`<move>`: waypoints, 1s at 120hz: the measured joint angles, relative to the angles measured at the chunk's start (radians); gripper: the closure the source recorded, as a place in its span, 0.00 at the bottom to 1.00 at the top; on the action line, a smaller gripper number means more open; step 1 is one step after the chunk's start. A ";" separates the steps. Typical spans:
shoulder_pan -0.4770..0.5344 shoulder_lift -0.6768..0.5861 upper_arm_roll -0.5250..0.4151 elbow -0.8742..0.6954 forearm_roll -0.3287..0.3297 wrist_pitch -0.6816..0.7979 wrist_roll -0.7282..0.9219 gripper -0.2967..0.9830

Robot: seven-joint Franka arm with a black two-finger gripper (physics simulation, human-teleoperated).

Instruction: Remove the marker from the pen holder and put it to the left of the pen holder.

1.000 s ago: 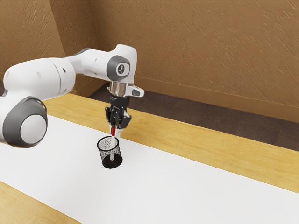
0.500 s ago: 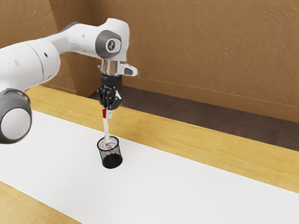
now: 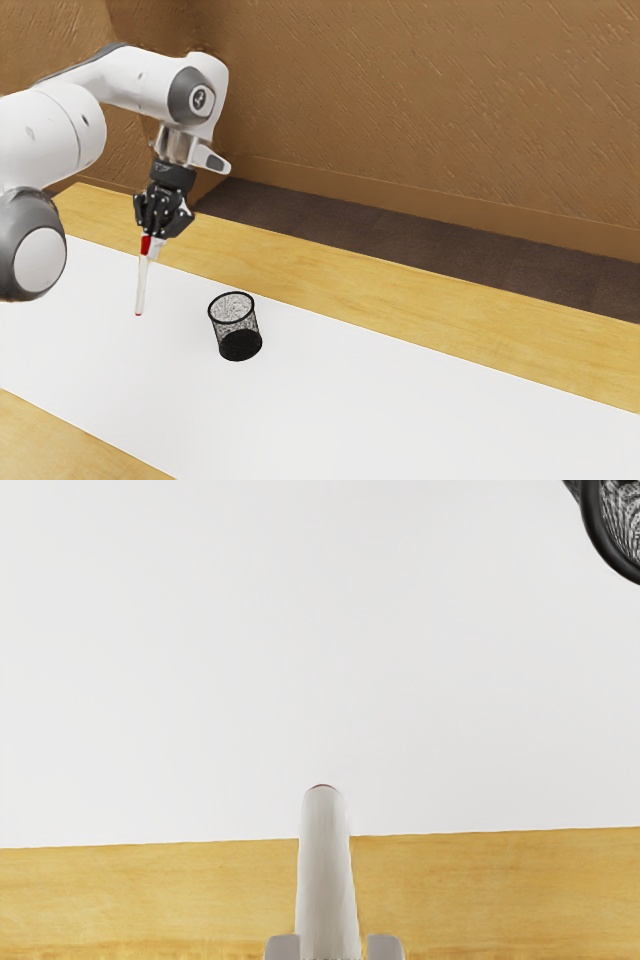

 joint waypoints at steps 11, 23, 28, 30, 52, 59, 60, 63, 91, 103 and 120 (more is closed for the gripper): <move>0.001 0.062 0.030 0.001 0.014 -0.022 0.001 0.85; 0.002 0.113 0.039 0.002 0.024 -0.037 0.003 0.85; 0.002 0.133 0.040 0.002 0.027 -0.040 0.003 0.85; 0.002 0.140 0.041 0.002 0.028 -0.042 0.003 0.85; 0.002 0.197 0.056 0.002 0.033 -0.049 0.006 0.85; 0.002 0.212 0.057 0.002 0.033 -0.050 0.007 0.85; 0.002 0.214 0.057 0.002 0.033 -0.050 0.007 0.85; 0.002 0.220 0.057 0.002 0.033 -0.050 0.007 0.85; 0.001 0.253 0.061 0.002 0.035 -0.050 0.009 0.85; 0.002 0.259 0.065 0.002 0.038 -0.049 0.010 0.85; 0.002 0.269 0.066 0.002 0.036 -0.050 0.009 0.73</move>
